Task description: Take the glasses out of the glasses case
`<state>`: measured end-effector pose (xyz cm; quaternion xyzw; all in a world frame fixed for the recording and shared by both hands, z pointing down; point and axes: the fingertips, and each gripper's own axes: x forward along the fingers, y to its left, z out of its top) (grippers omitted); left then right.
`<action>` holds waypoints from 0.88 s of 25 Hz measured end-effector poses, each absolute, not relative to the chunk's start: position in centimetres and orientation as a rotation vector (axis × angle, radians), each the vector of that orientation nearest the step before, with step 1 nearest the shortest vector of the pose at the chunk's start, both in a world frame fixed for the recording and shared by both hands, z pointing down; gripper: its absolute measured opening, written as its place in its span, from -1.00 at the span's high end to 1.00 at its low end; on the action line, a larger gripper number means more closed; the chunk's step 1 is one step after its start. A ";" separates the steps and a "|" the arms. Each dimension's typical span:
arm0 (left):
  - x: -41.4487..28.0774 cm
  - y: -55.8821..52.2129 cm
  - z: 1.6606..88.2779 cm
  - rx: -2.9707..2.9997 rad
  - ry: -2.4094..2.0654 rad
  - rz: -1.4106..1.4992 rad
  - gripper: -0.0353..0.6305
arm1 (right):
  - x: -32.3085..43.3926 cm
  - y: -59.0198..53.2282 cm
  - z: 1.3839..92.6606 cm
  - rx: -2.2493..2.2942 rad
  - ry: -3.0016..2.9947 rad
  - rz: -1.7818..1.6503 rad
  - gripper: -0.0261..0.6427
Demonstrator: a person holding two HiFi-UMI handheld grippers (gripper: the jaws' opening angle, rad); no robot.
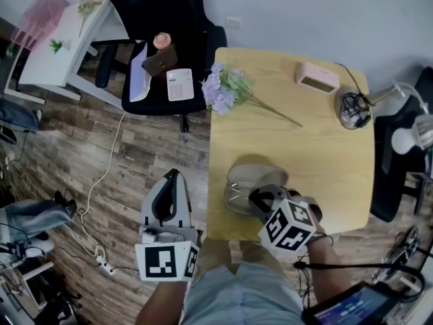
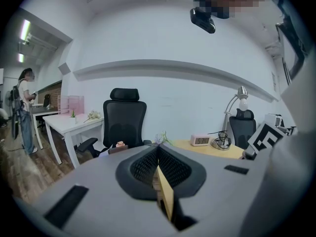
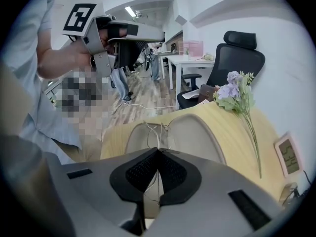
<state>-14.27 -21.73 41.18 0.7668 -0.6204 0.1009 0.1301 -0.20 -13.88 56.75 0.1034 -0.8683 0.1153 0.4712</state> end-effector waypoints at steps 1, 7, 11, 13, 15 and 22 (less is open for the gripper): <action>-14.2 -21.8 41.0 2.232 -1.803 0.291 0.88 | -0.2 -14.1 56.5 0.266 -2.135 0.278 0.87; -13.5 -21.8 39.8 2.262 -1.807 0.281 0.88 | 0.0 -14.9 55.0 0.327 -2.178 0.257 0.87; -13.1 -21.7 38.9 2.286 -1.811 0.271 0.88 | 0.1 -15.4 53.8 0.374 -2.204 0.244 0.87; -12.9 -21.6 38.4 2.296 -1.814 0.267 0.88 | 0.2 -15.7 53.1 0.395 -2.217 0.236 0.87; -12.7 -21.6 37.9 2.308 -1.816 0.260 0.88 | 0.2 -16.0 52.3 0.419 -2.234 0.227 0.87; -11.9 -20.9 35.8 2.364 -1.812 0.235 0.88 | 0.2 -16.6 49.1 0.507 -2.293 0.195 0.87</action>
